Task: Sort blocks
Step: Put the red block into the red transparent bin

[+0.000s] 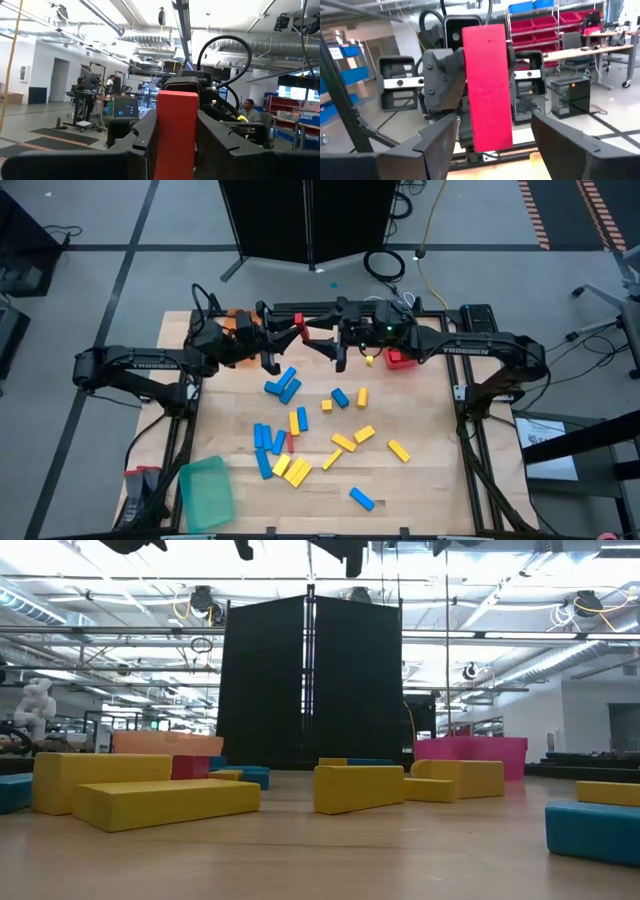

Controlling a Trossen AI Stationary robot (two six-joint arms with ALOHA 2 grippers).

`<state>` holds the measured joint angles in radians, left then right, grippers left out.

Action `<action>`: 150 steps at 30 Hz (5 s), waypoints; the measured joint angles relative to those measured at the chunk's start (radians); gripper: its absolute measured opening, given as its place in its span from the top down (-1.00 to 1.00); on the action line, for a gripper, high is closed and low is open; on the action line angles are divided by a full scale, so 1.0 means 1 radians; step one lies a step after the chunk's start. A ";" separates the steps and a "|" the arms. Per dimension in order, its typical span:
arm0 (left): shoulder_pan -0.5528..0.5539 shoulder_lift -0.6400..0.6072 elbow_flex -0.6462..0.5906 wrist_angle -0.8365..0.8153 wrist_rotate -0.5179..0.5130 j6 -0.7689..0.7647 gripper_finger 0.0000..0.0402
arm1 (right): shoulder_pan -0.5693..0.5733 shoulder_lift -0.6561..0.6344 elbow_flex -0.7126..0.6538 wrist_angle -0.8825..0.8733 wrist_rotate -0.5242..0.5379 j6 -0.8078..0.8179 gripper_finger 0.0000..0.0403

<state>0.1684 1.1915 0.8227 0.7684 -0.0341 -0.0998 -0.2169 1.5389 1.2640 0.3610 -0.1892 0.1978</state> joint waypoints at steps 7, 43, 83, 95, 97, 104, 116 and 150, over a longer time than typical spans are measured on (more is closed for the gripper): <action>0.000 0.000 0.000 0.000 0.000 0.000 0.49 | 0.000 0.051 0.120 -0.126 -0.003 -0.028 -0.25; 0.000 -0.066 0.000 -0.181 -0.038 0.056 -0.36 | -0.010 0.039 0.149 -0.290 0.094 -0.075 0.55; -0.001 -0.254 0.000 -0.650 -0.317 -0.026 -0.44 | -0.413 -0.220 -0.441 -1.092 0.422 0.386 0.55; -0.001 -0.254 0.000 -0.650 -0.312 -0.025 -0.44 | -0.429 -0.220 -0.442 -1.067 0.416 0.357 -0.43; -0.001 -0.254 0.000 -0.652 -0.294 -0.025 -0.44 | -0.435 -0.220 -0.429 -1.069 0.378 0.357 -0.48; -0.017 -0.254 0.000 -0.782 0.077 0.188 -0.44 | -0.445 -0.220 -0.279 -1.068 0.121 0.235 -0.31; -0.213 -0.107 0.000 -1.174 0.190 0.414 -0.44 | -0.423 -0.221 0.017 -1.130 -0.102 0.129 -0.26; -0.528 0.307 0.111 -1.132 -0.122 0.484 -0.44 | -0.403 -0.221 0.037 -1.314 -0.101 -0.133 -0.27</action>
<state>-0.3591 1.4981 0.9334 -0.3639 -0.1565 0.3840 -0.6197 1.3182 1.3006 -0.9532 -0.2901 0.0648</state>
